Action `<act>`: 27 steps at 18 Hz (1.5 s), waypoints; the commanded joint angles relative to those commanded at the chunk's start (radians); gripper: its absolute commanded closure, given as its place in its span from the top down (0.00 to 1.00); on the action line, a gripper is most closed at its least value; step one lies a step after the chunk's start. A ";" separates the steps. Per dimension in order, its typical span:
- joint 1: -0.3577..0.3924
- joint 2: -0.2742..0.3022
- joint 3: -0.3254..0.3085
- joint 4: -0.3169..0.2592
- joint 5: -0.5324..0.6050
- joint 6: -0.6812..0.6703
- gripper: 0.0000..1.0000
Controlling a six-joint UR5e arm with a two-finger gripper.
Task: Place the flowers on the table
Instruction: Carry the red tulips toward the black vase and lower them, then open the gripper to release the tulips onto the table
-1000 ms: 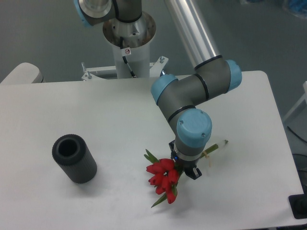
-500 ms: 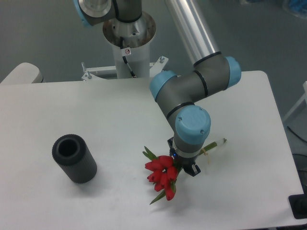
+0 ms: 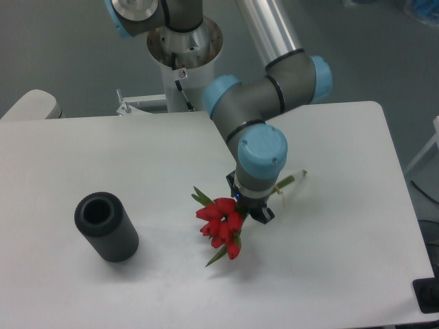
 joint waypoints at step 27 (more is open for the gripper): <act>-0.130 0.077 -0.186 0.140 0.000 -0.493 1.00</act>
